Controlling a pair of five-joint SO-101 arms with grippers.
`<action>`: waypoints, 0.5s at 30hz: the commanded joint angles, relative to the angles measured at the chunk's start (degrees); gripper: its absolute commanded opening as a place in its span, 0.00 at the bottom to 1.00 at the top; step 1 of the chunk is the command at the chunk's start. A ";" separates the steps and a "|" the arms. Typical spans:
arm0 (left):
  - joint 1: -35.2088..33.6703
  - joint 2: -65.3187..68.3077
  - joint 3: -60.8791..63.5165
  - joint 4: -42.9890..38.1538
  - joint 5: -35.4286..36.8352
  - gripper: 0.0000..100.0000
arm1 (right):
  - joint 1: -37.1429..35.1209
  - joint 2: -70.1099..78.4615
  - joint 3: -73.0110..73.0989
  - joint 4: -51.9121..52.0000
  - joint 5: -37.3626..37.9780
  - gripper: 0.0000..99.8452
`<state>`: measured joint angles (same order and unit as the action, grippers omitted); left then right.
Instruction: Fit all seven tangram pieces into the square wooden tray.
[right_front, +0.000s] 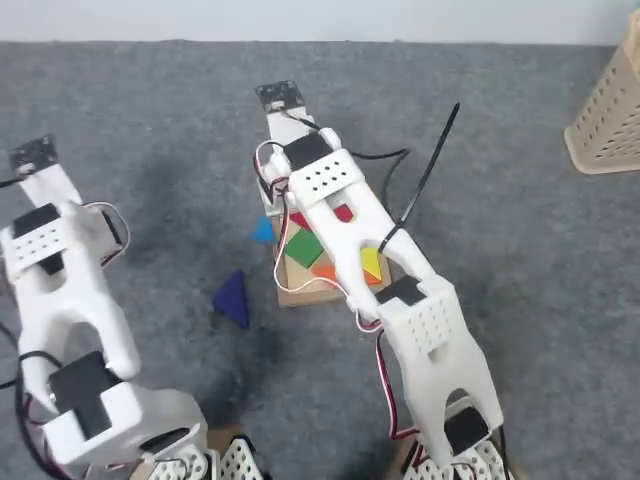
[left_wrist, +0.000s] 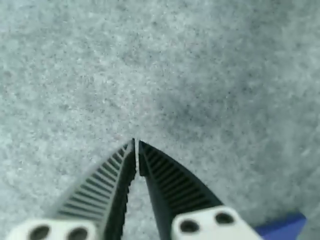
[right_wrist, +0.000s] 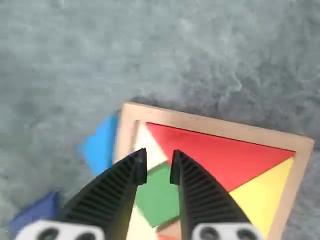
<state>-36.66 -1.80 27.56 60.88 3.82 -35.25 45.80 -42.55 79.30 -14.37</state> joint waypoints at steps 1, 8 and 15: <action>0.35 -3.69 -0.13 -0.97 0.53 0.01 | 1.54 -0.40 -3.69 0.40 0.88 0.09; 0.35 -3.69 -0.13 -1.05 0.53 0.01 | -2.42 -1.10 -3.69 0.31 0.88 0.09; 1.58 -3.69 -0.13 -1.05 0.53 0.01 | -8.75 -1.89 -3.69 0.31 0.88 0.09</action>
<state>-36.48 -1.80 27.56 60.88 3.82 -41.32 47.12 -42.64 79.38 -14.11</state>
